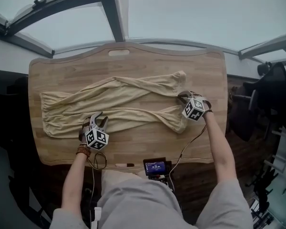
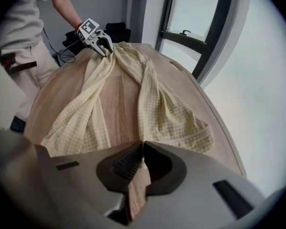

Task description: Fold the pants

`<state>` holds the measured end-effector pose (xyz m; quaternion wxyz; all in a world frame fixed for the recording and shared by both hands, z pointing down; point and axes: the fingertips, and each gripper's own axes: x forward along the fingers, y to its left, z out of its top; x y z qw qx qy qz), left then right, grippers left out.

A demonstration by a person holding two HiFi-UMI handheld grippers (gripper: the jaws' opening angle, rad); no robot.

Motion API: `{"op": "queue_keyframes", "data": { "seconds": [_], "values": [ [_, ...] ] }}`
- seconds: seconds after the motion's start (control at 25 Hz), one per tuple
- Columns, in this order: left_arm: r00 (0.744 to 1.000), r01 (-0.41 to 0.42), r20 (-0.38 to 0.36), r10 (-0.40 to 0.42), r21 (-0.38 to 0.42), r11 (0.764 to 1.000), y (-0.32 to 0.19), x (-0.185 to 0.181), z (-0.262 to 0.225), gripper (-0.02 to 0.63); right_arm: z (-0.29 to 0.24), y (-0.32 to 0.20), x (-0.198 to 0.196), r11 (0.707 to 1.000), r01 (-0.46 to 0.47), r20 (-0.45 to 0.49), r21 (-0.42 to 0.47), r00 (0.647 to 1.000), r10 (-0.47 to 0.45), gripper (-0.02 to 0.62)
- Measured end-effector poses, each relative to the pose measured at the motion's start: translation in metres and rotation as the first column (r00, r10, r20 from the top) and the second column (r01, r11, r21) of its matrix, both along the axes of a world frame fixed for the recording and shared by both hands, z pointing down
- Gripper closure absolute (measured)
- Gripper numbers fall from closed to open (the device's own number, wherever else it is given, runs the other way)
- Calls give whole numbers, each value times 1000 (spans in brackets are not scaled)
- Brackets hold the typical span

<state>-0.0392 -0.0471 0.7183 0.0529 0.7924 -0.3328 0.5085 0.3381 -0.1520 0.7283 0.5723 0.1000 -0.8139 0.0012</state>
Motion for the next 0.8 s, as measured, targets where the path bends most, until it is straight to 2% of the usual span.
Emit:
{"op": "queue_keyframes", "data": {
  "seconds": [0.12,0.2,0.28,0.36,0.4,0.44,0.48,0.52,0.56,0.6,0.64,0.68,0.72,0.8],
  "values": [
    [1000,10,-8,-9,61,998,11,2,-11,454,-31,1,-12,995,49,90,-84,995,-41,580],
    [1000,5,-14,-3,82,997,24,4,-18,454,-63,-18,-17,987,20,195,-162,981,12,580],
    [1000,-20,-6,21,78,997,41,5,-18,454,-91,-63,-15,973,-85,288,-213,946,145,580],
    [999,-49,12,48,61,997,58,8,-15,454,-106,-126,-2,947,-266,327,-179,892,312,580],
    [998,-58,21,57,52,997,65,9,-14,454,-107,-158,11,918,-373,324,-131,859,396,578],
    [997,-66,28,65,45,997,71,10,-12,454,-107,-186,26,878,-475,315,-63,825,469,559],
    [997,-74,36,73,38,997,75,12,-11,454,-106,-209,40,831,-556,308,14,793,526,508],
    [996,-84,44,82,31,996,79,13,-10,454,-107,-223,50,786,-613,309,80,765,565,478],
    [995,-93,50,92,24,995,82,14,-9,454,-110,-229,55,751,-648,320,122,742,589,474],
    [993,-101,54,100,19,995,84,15,-8,454,-112,-224,55,735,-665,333,136,729,598,476],
    [993,-107,57,106,16,994,87,16,-8,454,-112,-211,51,738,-663,341,128,728,595,476],
    [992,-111,60,110,15,994,89,16,-7,453,-109,-190,44,758,-644,342,108,740,580,476],
    [992,-114,61,113,15,993,91,16,-7,454,-103,-164,36,789,-608,340,89,763,550,476],
    [991,-122,60,121,16,992,94,19,-5,454,-88,-99,21,870,-488,336,67,832,440,477]
  ]
}}
